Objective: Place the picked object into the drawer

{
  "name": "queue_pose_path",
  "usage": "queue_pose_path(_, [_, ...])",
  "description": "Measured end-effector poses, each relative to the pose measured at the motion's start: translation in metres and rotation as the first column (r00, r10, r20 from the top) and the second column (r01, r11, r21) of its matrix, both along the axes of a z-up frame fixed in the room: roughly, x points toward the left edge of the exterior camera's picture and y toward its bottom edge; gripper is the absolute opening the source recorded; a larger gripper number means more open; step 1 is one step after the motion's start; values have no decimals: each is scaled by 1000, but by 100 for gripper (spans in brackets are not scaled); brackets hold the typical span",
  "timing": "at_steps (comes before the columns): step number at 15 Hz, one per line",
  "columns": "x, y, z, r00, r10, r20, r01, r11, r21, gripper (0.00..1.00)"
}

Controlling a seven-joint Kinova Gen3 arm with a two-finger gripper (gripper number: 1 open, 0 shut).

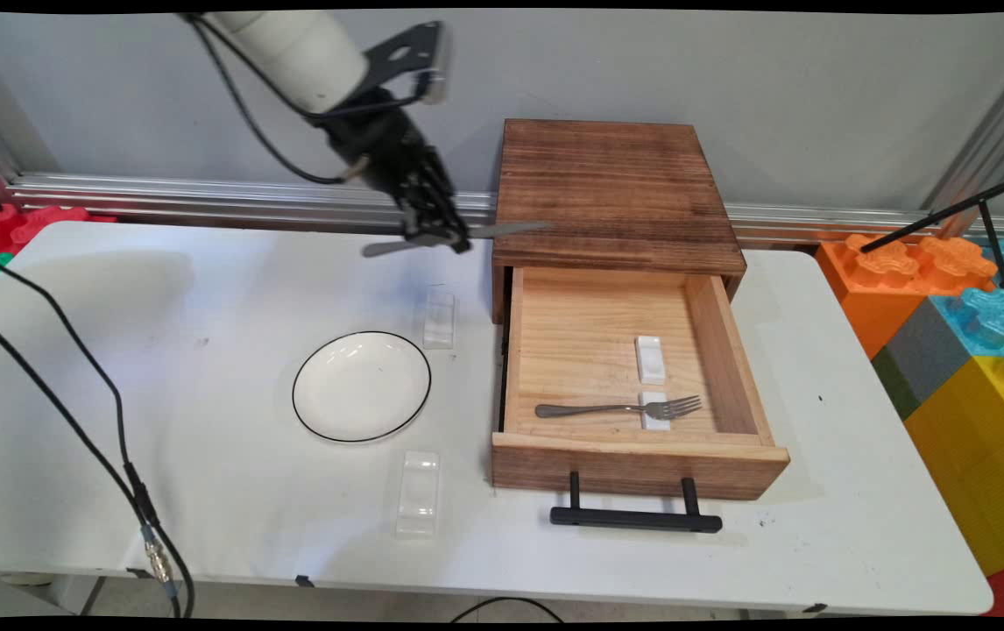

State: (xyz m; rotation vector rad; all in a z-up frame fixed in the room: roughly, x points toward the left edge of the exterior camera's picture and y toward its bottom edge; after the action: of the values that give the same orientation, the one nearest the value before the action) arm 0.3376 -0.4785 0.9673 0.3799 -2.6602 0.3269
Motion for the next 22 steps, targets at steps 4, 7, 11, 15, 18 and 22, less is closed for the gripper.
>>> queue_pose_path(4, [-59, 0, 0, 1000, -2, -5, 2, 1000, -14, 0])
queue_pose_path(7, [-102, -7, -9, 1000, -1, -10, 1, 1000, -29, 0])
queue_pose_path(11, [-156, -20, -32, 1000, 1, -18, -1, 999, -41, 0])
queue_pose_path(15, [-189, -33, -62, 1000, 5, -13, -6, 999, -44, 0])
queue_pose_path(18, [-201, -41, -81, 1000, 8, -8, -9, 999, -47, 0])
queue_pose_path(22, [-211, -51, -111, 1000, 10, 6, -10, 999, -40, 0])
